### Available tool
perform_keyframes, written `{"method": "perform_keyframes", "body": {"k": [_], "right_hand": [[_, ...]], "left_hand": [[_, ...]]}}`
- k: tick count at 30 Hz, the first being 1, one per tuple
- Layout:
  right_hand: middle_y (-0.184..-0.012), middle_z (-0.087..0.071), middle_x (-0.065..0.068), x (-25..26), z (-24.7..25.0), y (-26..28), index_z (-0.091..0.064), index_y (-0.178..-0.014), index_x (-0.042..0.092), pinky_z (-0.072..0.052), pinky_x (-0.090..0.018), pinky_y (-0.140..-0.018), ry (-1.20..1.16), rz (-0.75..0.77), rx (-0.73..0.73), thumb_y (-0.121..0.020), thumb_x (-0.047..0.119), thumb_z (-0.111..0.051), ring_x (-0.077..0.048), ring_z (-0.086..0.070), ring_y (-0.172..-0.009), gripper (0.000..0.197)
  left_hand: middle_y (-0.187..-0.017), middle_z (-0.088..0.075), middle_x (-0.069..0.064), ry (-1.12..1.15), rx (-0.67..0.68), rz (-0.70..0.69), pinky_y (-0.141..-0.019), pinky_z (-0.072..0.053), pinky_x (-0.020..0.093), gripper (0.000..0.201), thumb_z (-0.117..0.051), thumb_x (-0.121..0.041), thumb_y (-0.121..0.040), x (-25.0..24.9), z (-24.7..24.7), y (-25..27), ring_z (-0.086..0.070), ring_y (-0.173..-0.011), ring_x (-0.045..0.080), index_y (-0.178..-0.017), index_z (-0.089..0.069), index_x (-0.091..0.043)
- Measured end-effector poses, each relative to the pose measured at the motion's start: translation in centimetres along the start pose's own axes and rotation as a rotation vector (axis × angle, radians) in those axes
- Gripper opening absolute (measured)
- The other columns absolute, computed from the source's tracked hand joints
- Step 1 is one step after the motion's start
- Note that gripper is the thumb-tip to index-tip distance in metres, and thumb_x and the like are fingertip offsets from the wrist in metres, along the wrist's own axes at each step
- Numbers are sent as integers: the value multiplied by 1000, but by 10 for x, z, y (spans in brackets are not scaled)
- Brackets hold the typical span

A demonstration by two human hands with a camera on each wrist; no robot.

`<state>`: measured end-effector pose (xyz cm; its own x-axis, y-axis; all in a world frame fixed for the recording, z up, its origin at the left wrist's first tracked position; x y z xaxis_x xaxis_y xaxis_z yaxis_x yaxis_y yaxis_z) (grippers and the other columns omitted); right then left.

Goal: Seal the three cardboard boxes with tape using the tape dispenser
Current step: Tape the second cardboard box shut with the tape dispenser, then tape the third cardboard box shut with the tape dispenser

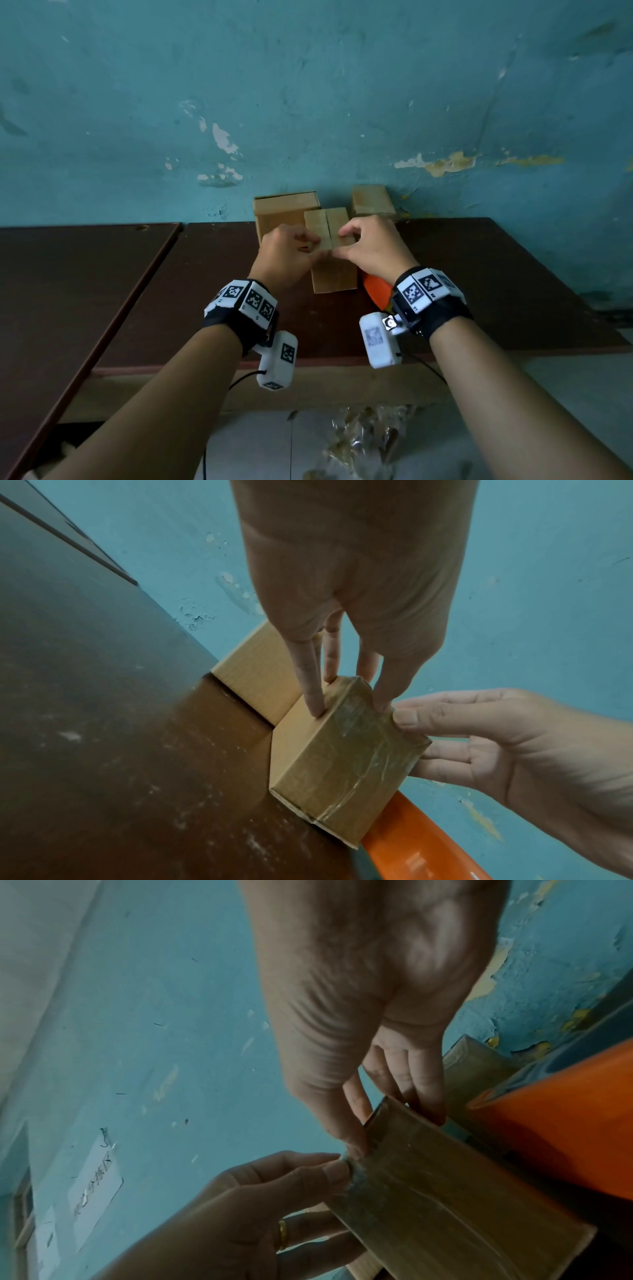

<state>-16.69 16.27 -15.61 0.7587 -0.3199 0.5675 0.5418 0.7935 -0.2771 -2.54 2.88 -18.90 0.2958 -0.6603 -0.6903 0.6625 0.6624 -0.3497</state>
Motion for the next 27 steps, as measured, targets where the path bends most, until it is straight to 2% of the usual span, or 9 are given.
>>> {"method": "perform_keyframes", "body": {"k": [7,11,12,15,18,23,27], "right_hand": [[-127,-73,-4,-5,0,-6,-75,-124,15,-49,-27,-92,5,-49,17,-84,34,-88,-19,-65,-120,46],[-130,-71,-5,-11,4,-8,-73,-128,14,-50,-29,-96,9,-77,19,-86,35,-86,-20,-64,-122,49],[-131,-70,-5,-13,5,-9,-72,-129,14,-50,-30,-98,15,-84,20,-87,35,-86,-21,-63,-124,49],[-135,-68,-7,-15,7,-15,-71,-133,15,-50,-32,-100,37,-109,26,-89,35,-84,-23,-63,-127,49],[-136,-70,-7,-16,8,-23,-71,-134,15,-52,-34,-101,78,-121,24,-91,33,-82,-23,-64,-125,48],[-140,-69,-8,-15,8,-34,-70,-138,16,-52,-40,-108,146,-111,16,-96,31,-77,-27,-63,-131,45],[-140,-66,-10,-16,9,-42,-72,-135,20,-50,-43,-108,194,-118,33,-99,33,-73,-29,-60,-130,38]], "left_hand": [[-110,-77,-2,4,7,-15,-64,-44,-2,29,-88,-32,-86,-6,-3,-7,-70,-89,4,-111,-81,-19],[-115,-73,-3,-6,30,-46,-68,-45,2,31,-87,-29,-88,-12,-10,-15,-69,-93,7,-115,-80,-17],[-116,-72,-2,-6,35,-52,-74,-47,6,31,-86,-28,-89,-14,-12,-17,-70,-94,8,-116,-79,-16],[-118,-71,1,11,36,-48,-89,-58,28,29,-84,-23,-91,-17,-19,-22,-71,-99,14,-118,-79,-15],[-117,-73,4,-6,17,-39,-93,-60,42,27,-83,-23,-91,-17,-27,-31,-73,-101,21,-116,-78,-17],[-110,-77,3,-40,-23,16,-93,-60,44,25,-83,-27,-90,-16,-37,-46,-73,-100,23,-114,-80,-22],[-111,-78,5,-45,-49,47,-96,-58,41,26,-83,-26,-91,-16,-43,-58,-71,-105,24,-116,-81,-20]]}}
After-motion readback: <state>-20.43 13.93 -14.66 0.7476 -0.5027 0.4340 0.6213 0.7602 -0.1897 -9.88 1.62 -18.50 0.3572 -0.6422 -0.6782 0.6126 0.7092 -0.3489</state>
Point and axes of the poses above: each hand's wrist, its own y-axis away from the middle knuckle, its own z-axis out of the back of the hand, x = y × z, the point moved 2 cm from there along -y, towards the middle knuckle
